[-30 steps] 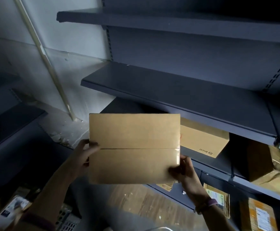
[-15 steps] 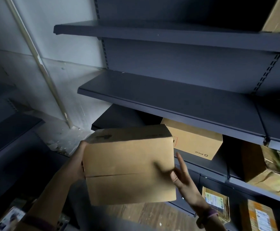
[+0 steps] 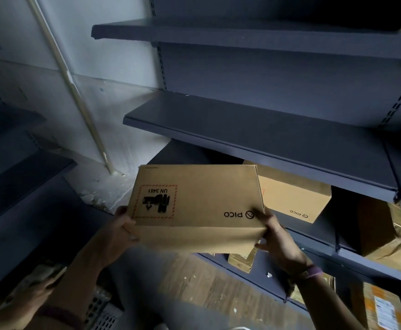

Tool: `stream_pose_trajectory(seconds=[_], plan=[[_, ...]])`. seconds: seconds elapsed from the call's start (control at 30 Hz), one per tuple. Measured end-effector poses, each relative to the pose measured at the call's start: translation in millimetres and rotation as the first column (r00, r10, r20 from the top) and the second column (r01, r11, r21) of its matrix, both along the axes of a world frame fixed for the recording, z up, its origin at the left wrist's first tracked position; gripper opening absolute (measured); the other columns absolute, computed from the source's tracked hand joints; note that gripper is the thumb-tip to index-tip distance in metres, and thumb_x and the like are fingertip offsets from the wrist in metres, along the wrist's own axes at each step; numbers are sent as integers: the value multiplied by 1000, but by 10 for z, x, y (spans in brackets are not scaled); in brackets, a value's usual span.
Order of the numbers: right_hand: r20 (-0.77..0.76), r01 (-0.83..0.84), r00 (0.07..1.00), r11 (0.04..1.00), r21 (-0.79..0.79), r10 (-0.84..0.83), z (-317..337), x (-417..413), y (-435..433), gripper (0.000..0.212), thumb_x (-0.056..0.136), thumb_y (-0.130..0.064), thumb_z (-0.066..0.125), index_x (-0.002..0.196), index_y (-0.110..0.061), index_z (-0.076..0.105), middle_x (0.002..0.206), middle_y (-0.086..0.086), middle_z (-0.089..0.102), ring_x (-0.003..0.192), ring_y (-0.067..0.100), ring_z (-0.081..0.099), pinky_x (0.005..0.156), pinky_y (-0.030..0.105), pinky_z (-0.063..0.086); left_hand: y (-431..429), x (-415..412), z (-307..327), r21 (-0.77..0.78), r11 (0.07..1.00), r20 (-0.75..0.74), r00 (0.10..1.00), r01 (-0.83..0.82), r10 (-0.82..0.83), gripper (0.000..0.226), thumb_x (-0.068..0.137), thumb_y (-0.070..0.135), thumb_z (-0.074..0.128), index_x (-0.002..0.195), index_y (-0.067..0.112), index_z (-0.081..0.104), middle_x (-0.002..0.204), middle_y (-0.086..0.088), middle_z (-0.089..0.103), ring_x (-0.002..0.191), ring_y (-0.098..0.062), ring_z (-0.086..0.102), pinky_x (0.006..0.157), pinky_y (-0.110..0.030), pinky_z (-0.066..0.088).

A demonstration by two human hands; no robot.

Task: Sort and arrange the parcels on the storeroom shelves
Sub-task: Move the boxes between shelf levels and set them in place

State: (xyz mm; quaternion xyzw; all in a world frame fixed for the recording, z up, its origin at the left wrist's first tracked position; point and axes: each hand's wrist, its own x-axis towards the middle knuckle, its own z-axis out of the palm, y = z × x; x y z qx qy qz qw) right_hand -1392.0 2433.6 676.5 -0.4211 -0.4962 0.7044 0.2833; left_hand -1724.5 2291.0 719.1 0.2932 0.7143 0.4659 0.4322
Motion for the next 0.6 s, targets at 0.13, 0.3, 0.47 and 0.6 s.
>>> stream_pose_trajectory(seconds=[0.13, 0.3, 0.47, 0.6], plan=[[7, 14, 1000, 999, 39, -14, 63, -16, 18, 74, 57, -73, 74, 119, -36, 57, 106, -3, 74, 93, 16, 72, 66, 38, 58, 39, 60, -14, 27, 999, 138, 990, -46, 42, 31, 86, -20, 42, 76, 9, 48, 73, -5, 52, 70, -14, 58, 57, -11, 48], [-101, 75, 992, 996, 50, -70, 52, -48, 16, 90, 53, -48, 92, 127, -25, 45, 117, 13, 70, 99, 25, 71, 72, 33, 58, 22, 45, 0, 135, 991, 198, 980, -12, -15, 46, 52, -7, 51, 97, -1, 47, 93, -16, 61, 94, -36, 59, 60, -35, 56], [-69, -116, 989, 980, 163, 129, -87, 112, -6, 101, 64, -20, 84, 145, -33, 26, 136, 5, 56, 124, 23, 56, 91, 35, 55, 44, -108, -87, 105, 993, 180, 981, 48, -67, 66, 46, -1, 58, 111, 11, 53, 97, -19, 68, 99, -40, 63, 61, -38, 56], [-42, -77, 996, 984, 160, 85, -261, 158, -74, 92, 54, -11, 86, 125, -44, 39, 122, -3, 60, 117, 23, 56, 81, 34, 57, 17, -104, -238, 75, 993, 10, 996, 86, -87, 74, 40, -10, 54, 113, 1, 46, 99, -29, 60, 98, -43, 62, 67, -58, 55]])
